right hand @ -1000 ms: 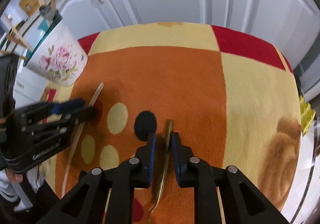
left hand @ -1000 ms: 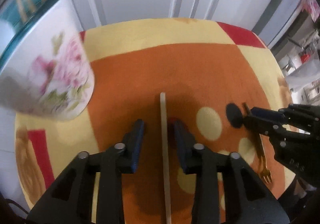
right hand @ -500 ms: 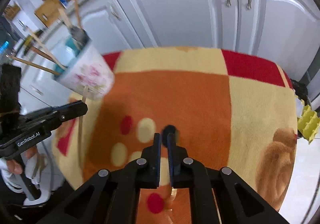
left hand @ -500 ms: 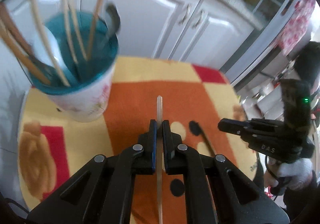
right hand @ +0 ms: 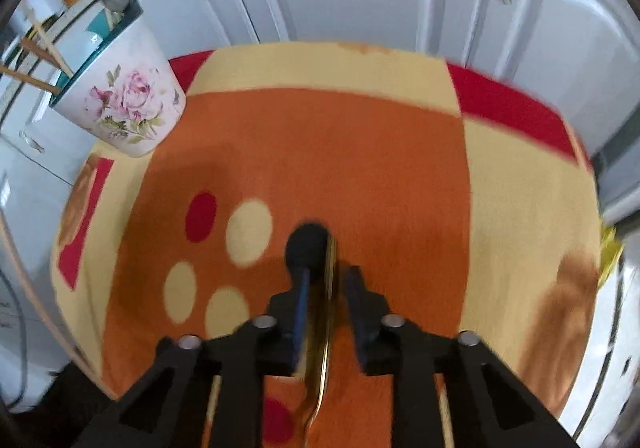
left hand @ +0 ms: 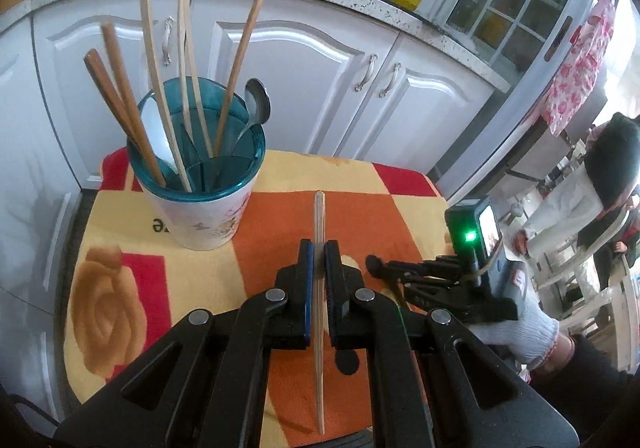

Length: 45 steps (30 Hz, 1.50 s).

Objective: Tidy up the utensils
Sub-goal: 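Lift the fork and chopstick and carry both over the floral holder, then lower the fork and chopstick into the holder and open both tools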

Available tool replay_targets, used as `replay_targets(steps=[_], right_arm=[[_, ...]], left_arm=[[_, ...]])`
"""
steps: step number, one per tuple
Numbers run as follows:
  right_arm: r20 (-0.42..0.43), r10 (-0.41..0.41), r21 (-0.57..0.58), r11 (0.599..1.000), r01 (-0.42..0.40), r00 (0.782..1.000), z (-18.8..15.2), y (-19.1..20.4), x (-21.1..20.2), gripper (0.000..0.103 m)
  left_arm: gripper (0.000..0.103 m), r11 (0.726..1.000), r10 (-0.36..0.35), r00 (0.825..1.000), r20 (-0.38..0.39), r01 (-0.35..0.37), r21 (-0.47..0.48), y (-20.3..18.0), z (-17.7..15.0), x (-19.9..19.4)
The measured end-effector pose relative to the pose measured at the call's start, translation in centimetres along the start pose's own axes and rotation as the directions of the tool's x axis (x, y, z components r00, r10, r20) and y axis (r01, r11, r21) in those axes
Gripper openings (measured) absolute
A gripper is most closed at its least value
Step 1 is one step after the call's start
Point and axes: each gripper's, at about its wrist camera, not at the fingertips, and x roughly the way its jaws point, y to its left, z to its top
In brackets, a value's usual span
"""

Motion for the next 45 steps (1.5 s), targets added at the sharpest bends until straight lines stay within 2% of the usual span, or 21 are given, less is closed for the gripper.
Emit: replay_targets(steps=[3,7,11,14,19,25,30,31,33,37,43,45], right_arm=[[0.002,0.022,-0.009,1.000,-0.022,1.000,0.1,0.3,-0.9,0.006],[0.078,0.079,0.011,0.997,-0.080,0.994,-0.3,-0.2,-4.6,0.006],[0.174,0.162,0.048,0.984,-0.173,0.971,-0.8,-0.5,-9.0,0.006],[0.225,0.187,0.049,0.978,-0.203,0.956,-0.9,-0.4,-11.2,0.006],[0.301,0.216,0.016,0.973,-0.232,0.929,0.1,1.2,-14.3,0.006],[0.378,0.273,-0.067,0.961,-0.268,0.885,3.9,4.0,-18.4,0.006],[0.425,0.306,-0.144,0.952,-0.270,0.852,7.2,7.0,-21.3,0.006],[0.431,0.313,-0.158,0.950,-0.271,0.846,7.8,7.6,-21.8,0.006],[0.437,0.323,-0.178,0.946,-0.272,0.839,9.0,8.6,-22.2,0.006],[0.426,0.340,-0.192,0.940,-0.284,0.838,11.3,10.1,-21.4,0.006],[0.389,0.340,-0.200,0.938,-0.282,0.856,13.9,12.2,-17.6,0.006],[0.377,0.335,-0.193,0.940,-0.280,0.863,14.4,12.2,-16.3,0.006]], left_arm=[[0.004,1.000,-0.003,1.000,0.027,0.003,-0.006,0.1,0.5,-1.1],[0.004,1.000,-0.008,0.997,0.072,0.009,-0.008,0.3,1.3,-3.1],[0.004,1.000,-0.010,0.992,0.127,0.011,-0.003,0.3,2.2,-5.4],[0.004,1.000,-0.007,0.986,0.169,0.008,-0.006,0.6,3.2,-6.9],[0.004,1.000,0.017,0.964,0.265,-0.011,-0.024,1.2,5.7,-9.7],[0.004,0.997,0.070,0.923,0.378,-0.062,-0.034,1.4,9.0,-11.4],[0.004,0.988,0.155,0.884,0.441,-0.150,-0.046,1.8,11.2,-11.0],[0.004,0.982,0.183,0.869,0.459,-0.182,-0.047,1.9,11.5,-10.7],[0.004,0.975,0.213,0.853,0.476,-0.214,-0.052,2.1,11.9,-10.2],[0.004,0.965,0.253,0.833,0.491,-0.250,-0.074,2.9,12.6,-8.6],[0.004,0.948,0.304,0.807,0.506,-0.307,-0.081,3.0,12.7,-6.2],[0.004,0.937,0.331,0.783,0.527,-0.341,-0.082,3.0,12.2,-5.5]])
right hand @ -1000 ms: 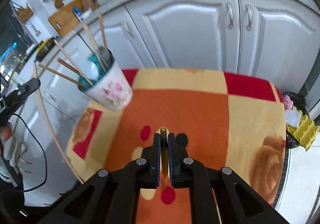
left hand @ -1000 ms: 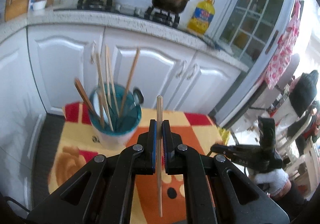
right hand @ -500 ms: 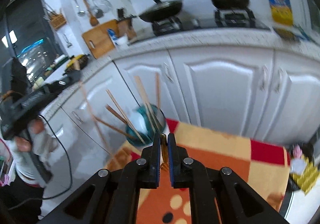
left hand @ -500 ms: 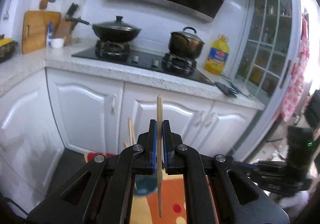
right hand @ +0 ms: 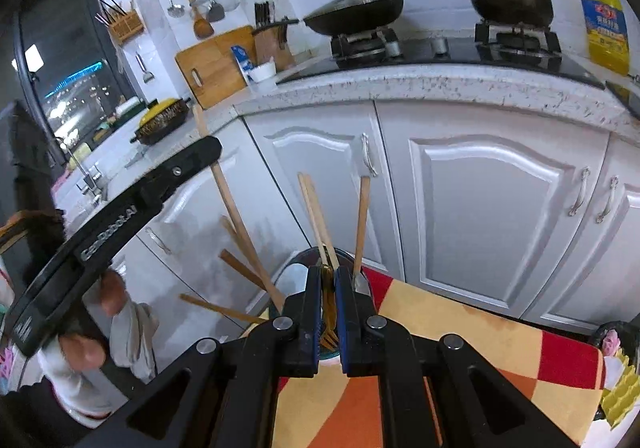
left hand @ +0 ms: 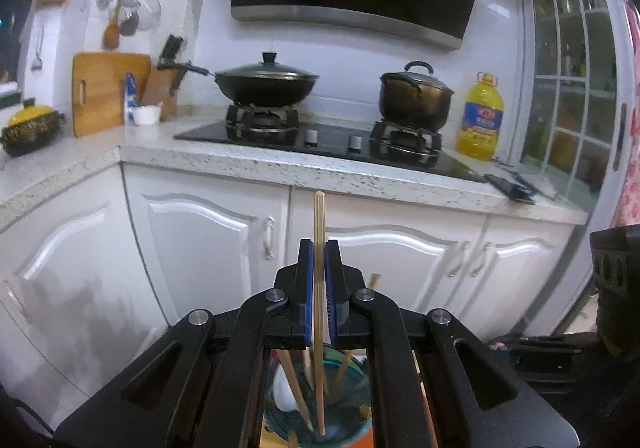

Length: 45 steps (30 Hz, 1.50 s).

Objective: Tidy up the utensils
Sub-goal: 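Lower the fork and chopstick into the holder and open both tools, then withdraw both open tools back from the holder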

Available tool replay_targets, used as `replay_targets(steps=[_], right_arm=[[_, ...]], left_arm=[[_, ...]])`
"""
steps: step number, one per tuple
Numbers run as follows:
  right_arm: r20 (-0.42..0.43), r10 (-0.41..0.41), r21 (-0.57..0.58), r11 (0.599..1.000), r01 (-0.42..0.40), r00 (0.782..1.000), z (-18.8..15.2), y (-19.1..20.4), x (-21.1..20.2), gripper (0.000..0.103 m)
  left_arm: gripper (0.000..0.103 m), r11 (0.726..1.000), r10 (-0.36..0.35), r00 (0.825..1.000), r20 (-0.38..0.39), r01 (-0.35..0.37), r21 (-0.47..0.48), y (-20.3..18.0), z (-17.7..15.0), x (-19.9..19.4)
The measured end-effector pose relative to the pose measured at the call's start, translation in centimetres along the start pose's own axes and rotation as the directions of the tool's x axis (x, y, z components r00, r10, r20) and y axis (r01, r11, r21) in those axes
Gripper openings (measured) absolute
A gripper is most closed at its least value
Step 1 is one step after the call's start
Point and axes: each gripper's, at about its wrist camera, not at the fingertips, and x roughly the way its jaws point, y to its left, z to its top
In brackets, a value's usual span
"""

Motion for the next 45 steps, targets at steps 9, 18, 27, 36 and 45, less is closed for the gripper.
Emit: replay_targets(steps=[9,18,27,36,45], right_arm=[[-0.082,0.040,0.091,0.995,-0.033,0.996,-1.7,-2.6,4.8,0.006],[-0.156,0.055,0.161,0.987,-0.029,0.986,-3.9,-4.2,7.6,0.009],[-0.140,0.046,0.218,0.976,-0.014,0.989,-5.3,-5.2,5.7,0.028],[-0.123,-0.038,0.173,0.983,0.060,0.992,-6.3,-3.4,4.2,0.028],[-0.071,-0.113,0.157,0.980,0.123,0.991,-6.6,-1.8,1.9,0.030]], left_arm=[[0.004,1.000,-0.014,0.995,-0.096,0.016,0.015,-0.5,-3.2,2.1],[0.004,1.000,-0.014,0.977,-0.213,0.015,0.001,-0.4,-5.7,3.6],[0.020,0.998,-0.038,0.961,-0.273,0.020,-0.067,0.3,-5.5,2.7],[0.044,0.997,-0.038,0.962,-0.272,0.020,-0.070,0.3,-4.9,-0.1],[0.046,0.998,0.030,0.963,-0.267,-0.042,-0.042,0.8,-5.4,-3.2]])
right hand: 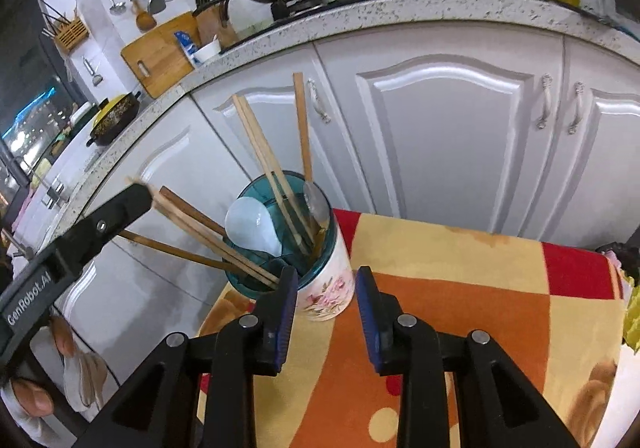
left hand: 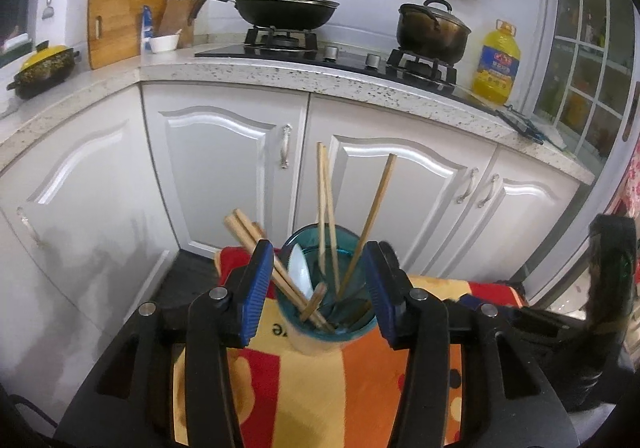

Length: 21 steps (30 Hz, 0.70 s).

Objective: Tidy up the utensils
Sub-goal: 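Withdraw both open tools back from the holder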

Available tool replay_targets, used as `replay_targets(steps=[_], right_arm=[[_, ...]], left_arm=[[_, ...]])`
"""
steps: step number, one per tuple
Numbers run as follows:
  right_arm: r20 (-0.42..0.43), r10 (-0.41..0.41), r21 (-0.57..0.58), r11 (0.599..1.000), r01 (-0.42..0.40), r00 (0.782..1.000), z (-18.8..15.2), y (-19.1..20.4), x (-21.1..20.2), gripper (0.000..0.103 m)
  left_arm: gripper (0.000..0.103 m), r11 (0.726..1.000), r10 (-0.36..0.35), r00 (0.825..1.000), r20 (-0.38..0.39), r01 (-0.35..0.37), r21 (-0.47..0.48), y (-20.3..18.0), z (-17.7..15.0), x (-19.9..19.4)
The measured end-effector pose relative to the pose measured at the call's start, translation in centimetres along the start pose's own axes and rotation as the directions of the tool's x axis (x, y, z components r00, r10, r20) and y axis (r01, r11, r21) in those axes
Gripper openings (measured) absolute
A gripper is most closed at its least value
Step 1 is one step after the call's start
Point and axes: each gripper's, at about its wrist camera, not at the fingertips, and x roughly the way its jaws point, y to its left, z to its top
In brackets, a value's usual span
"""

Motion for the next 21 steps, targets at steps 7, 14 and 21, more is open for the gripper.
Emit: replay_targets(steps=[7,14,21], right_arm=[[0.034,-0.040,-0.010,0.999,0.040,0.999,-0.4,0.8,-1.8,0.035],[0.105,-0.081,-0.059,0.994,0.087,0.991,-0.8,2.7,-3.8,0.041],[0.145,-0.098,-0.068,0.992,0.109,0.985,-1.1,3.8,-5.2,0.043]], left_arm=[[0.046,1.000,0.008,1.000,-0.011,-0.008,0.004,0.1,-1.3,-1.3],[0.046,1.000,0.025,1.000,0.011,-0.025,-0.003,0.4,-2.1,-3.0],[0.046,0.999,0.043,0.999,0.025,-0.043,-0.005,0.9,-2.8,-4.4]])
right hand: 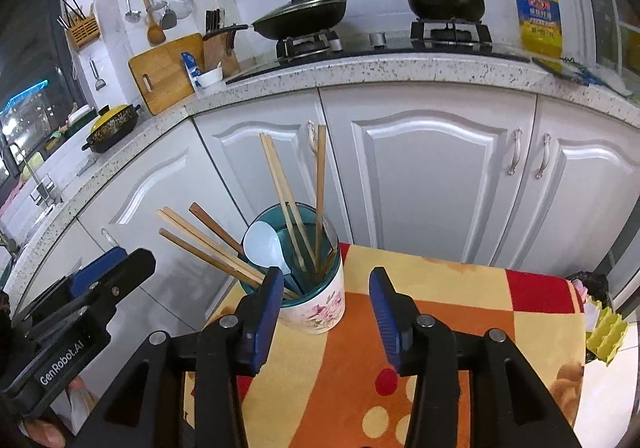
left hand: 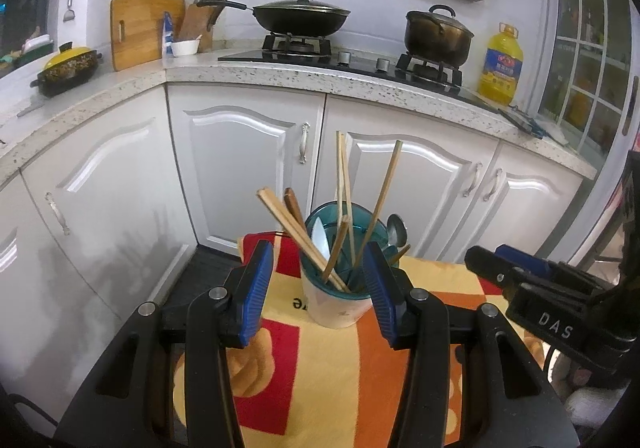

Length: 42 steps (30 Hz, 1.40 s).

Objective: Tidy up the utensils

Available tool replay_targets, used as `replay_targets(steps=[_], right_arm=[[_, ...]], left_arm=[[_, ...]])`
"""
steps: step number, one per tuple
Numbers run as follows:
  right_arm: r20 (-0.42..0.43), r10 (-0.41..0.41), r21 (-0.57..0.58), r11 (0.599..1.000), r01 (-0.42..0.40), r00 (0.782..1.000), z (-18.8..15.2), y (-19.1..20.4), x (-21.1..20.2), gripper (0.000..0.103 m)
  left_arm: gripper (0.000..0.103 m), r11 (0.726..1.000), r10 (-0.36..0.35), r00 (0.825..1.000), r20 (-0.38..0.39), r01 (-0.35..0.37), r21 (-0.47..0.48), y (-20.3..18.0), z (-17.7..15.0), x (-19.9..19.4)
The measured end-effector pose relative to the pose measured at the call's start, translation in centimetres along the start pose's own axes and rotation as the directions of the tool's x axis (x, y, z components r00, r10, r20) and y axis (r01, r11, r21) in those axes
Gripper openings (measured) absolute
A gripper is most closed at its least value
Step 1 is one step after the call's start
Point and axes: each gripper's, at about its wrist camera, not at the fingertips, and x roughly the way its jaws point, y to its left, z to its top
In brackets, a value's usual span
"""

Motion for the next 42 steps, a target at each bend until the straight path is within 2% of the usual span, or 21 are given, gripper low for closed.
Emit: replay_targets(steps=[22,42], right_arm=[[-0.010,-0.010,-0.046,0.999,0.009,1.000,-1.5,2.5,0.0,0.045],[-0.024,-0.025,-0.052,0.998,0.024,0.999,-1.6,2.5,0.9,0.046]], left_arm=[[0.046,0.999,0.047,0.999,0.013,-0.047,0.002,0.9,-0.9,-0.8],[0.046,0.998,0.054,0.999,0.004,-0.054,0.009,1.0,-1.2,-0.1]])
